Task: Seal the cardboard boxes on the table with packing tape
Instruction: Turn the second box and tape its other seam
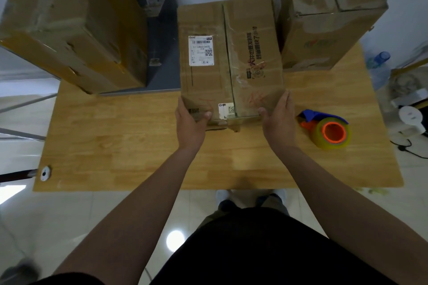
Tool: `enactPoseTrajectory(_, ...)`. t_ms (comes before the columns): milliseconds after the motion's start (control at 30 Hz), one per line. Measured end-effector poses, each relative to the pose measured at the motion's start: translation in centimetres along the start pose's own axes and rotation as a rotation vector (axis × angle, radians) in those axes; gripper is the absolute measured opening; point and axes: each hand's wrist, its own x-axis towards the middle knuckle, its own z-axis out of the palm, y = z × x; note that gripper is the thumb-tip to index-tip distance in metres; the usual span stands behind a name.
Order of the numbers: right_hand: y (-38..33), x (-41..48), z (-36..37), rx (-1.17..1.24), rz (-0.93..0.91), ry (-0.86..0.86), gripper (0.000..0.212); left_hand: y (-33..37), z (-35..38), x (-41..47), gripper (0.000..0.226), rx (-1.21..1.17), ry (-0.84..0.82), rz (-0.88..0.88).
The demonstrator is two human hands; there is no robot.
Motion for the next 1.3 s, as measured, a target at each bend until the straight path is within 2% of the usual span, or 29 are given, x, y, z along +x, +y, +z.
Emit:
enactPoseTrajectory(100,0.2,1.5,-0.2,0.177,0.161,0.023,0.082,-0.4,-0.1,0.7,0.095,-0.059,0.029,-0.027)
enactPoseTrajectory(200,0.8,2.5,-0.6,0.311,0.263,-0.021,0.079,-0.8,-0.1,0.9,0.07,-0.152,0.035,0.005)
enactPoseTrajectory(367,1.6,2.4,-0.7,0.502,0.29,-0.053,0.085,-0.8,-0.1,0.8,0.063,-0.22,0.017,-0.043)
enactPoseTrajectory(533,2.8,2.5,-0.6,0.687,0.265,-0.116,0.075,-1.3,-0.4,1.3,0.055,-0.377,-0.063,-0.162)
enactPoseTrajectory(600,3.0,2.5,-0.7,0.764,0.324,-0.165,0.086,-1.3,-0.4,1.2,0.052,-0.401,-0.068,-0.207)
enactPoseTrajectory(667,3.3,2.5,-0.8,0.74,0.362,-0.213,0.092,-1.5,-0.6,1.4,0.051,-0.381,-0.09,-0.206)
enactPoseTrajectory(767,3.5,3.0,-1.2,0.51,0.358,-0.261,0.087,-1.9,-1.2,2.0,0.06,-0.3,-0.169,-0.165)
enactPoseTrajectory(867,3.2,3.3,-2.0,0.285,0.366,-0.298,0.095,-1.5,-1.4,1.7,0.113,-0.144,-0.114,-0.161)
enactPoseTrajectory(900,3.0,3.2,-2.3,0.232,0.325,-0.305,0.092,-1.2,-1.4,1.5,0.122,0.011,-0.067,-0.123)
enactPoseTrajectory(933,2.8,3.1,-2.4,0.162,0.243,-0.288,0.087,-1.1,-1.3,1.3,0.121,0.163,-0.026,-0.051)
enactPoseTrajectory(1000,2.0,2.8,-2.8,-0.074,-0.042,-0.191,0.075,-0.4,-1.4,1.1,0.105,0.393,-0.014,0.162)
enactPoseTrajectory(1067,1.2,2.9,-2.7,-0.327,-0.361,-0.135,0.065,0.5,-1.2,1.2,0.081,0.601,-0.091,0.374)
enactPoseTrajectory(1133,0.2,3.2,-2.1,-0.421,-0.585,-0.232,0.053,1.1,-0.6,1.4,0.063,0.773,-0.19,0.51)
enactPoseTrajectory(1167,-0.3,3.2,-1.6,-0.423,-0.635,-0.294,0.049,1.5,-0.4,1.4,0.059,0.839,-0.228,0.527)
enactPoseTrajectory(1200,-0.7,3.2,-1.0,-0.417,-0.647,-0.335,0.049,1.8,0.0,1.4,0.062,0.895,-0.251,0.513)
enactPoseTrajectory(1300,-1.0,2.7,0.5,-0.442,-0.638,-0.3,0.067,2.1,1.0,1.4,0.102,0.993,-0.264,0.418)
